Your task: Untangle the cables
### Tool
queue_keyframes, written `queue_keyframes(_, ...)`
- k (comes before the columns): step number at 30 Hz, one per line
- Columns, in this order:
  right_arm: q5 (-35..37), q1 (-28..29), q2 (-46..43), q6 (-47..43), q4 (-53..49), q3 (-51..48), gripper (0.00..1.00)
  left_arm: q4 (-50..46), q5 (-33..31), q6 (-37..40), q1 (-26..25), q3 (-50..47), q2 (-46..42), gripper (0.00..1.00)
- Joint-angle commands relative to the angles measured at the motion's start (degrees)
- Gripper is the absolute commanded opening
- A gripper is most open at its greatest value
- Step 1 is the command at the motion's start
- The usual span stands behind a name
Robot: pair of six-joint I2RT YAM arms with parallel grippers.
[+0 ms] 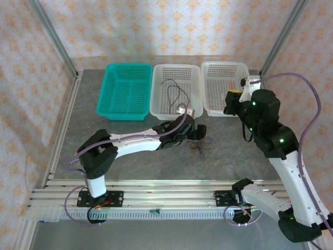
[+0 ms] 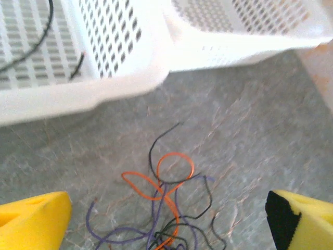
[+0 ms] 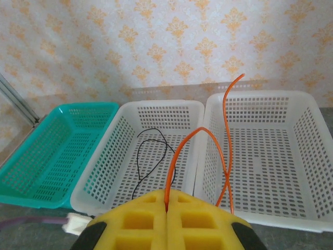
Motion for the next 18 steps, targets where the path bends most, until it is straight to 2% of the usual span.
queue_keyframes(1, 0.8, -0.1, 2.3, 0.9, 5.1, -0.4, 0.0, -5.7, -4.3, 3.0, -0.3, 1.8, -2.6, 0.98)
queue_keyframes(10, -5.9, -6.8, 9.2, 1.3, 12.2, -1.7, 0.0, -9.6, -8.7, 4.7, -0.2, 2.1, -7.6, 0.99)
queue_keyframes(14, -2.2, -9.7, 12.1, 4.5, 12.9, -0.3, 0.0, -14.0, -8.8, 6.1, -0.1, 5.1, -7.4, 0.99)
queue_keyframes(18, -2.5, -14.0, 18.7, 8.4, 7.4, 4.8, 0.0, -17.4, -11.1, 7.4, -0.1, 8.2, -7.4, 0.99)
